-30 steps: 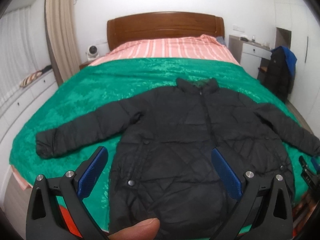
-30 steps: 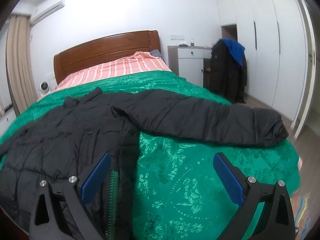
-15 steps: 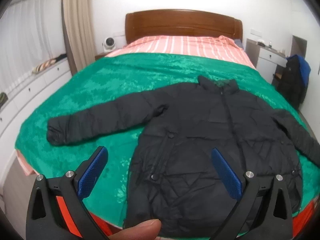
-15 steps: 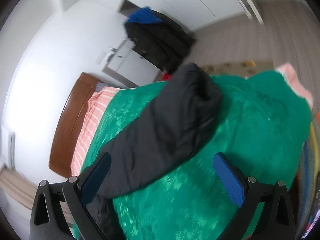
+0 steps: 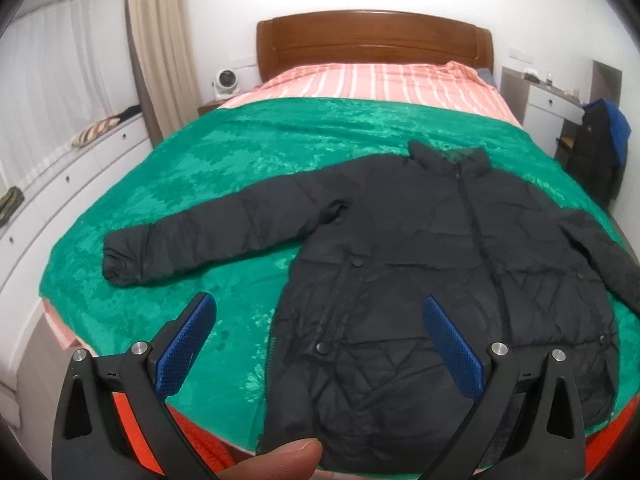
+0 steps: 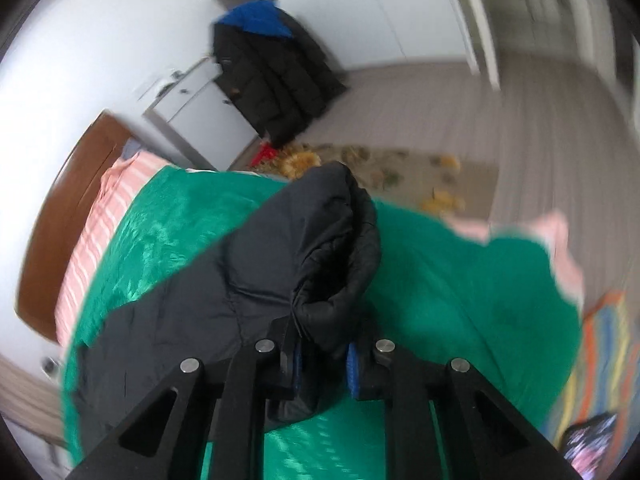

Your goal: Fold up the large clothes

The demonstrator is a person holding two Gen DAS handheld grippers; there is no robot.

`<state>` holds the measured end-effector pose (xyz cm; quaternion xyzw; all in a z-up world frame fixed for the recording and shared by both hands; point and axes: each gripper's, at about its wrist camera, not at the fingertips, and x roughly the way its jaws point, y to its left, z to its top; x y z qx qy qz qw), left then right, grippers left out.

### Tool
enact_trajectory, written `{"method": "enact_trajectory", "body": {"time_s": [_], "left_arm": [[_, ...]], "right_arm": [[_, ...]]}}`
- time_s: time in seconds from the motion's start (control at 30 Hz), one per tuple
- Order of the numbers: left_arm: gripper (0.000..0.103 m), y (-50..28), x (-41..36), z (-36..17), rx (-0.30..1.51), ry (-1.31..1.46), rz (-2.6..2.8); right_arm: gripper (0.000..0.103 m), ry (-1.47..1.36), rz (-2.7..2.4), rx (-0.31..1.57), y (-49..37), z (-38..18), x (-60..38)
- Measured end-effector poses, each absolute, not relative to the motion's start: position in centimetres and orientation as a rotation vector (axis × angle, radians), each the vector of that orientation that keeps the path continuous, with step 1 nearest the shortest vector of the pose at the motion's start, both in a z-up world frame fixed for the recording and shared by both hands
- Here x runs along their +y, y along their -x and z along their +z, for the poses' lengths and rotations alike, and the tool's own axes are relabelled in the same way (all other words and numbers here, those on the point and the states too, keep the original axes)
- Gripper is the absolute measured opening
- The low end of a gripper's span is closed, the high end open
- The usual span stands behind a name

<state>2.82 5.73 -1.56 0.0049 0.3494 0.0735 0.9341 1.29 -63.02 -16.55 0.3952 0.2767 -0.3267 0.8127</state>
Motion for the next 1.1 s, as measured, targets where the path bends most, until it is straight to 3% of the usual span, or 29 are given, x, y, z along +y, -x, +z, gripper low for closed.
{"method": "enact_trajectory", "body": {"time_s": [0.13, 0.3, 0.47, 0.6, 0.67, 0.7, 0.73, 0.77, 0.9, 1.1], "left_arm": [[0.103, -3.3, 6.1, -2.5, 0.732, 0.010, 0.147], [0.103, -3.5, 6.4, -2.8, 0.731, 0.045, 0.122], [0.103, -3.2, 7.5, -2.7, 0.720, 0.071, 0.123], [0.103, -2.8, 9.5, -2.6, 0.707, 0.097, 0.162], [0.103, -2.6, 10.5, -2.8, 0.709, 0.114, 0.184], [0.103, -2.7, 10.8, -3.0, 0.712, 0.120, 0.196], [0.103, -2.7, 11.0, -3.2, 0.716, 0.120, 0.204], [0.103, -2.8, 11.2, -3.6, 0.726, 0.117, 0.217], [0.103, -2.5, 11.7, -4.2, 0.746, 0.106, 0.226], [0.103, -3.0, 10.7, -5.8, 0.777, 0.107, 0.188]], "right_arm": [[0.016, -0.630, -0.605, 0.510, -4.6, -8.0, -59.7], [0.016, -0.325, -0.348, 0.386, -11.5, 5.9, -48.2], [0.016, -0.194, -0.074, 0.352, -19.7, 12.0, -33.8], [0.016, -0.122, 0.096, 0.390, -25.5, 9.8, -20.8], [0.023, -0.125, 0.180, 0.446, -27.7, 6.2, -14.4], [0.032, -0.132, 0.224, 0.482, -28.5, 4.3, -12.3], [0.067, -0.151, 0.294, 0.560, -29.9, 1.5, -9.4], [0.086, -0.171, 0.331, 0.639, -31.1, -1.1, -7.6], [0.085, -0.220, 0.377, 0.735, -30.0, -6.8, -5.3], [0.087, -0.068, 0.385, 0.646, -21.6, -8.6, -11.4]]}}
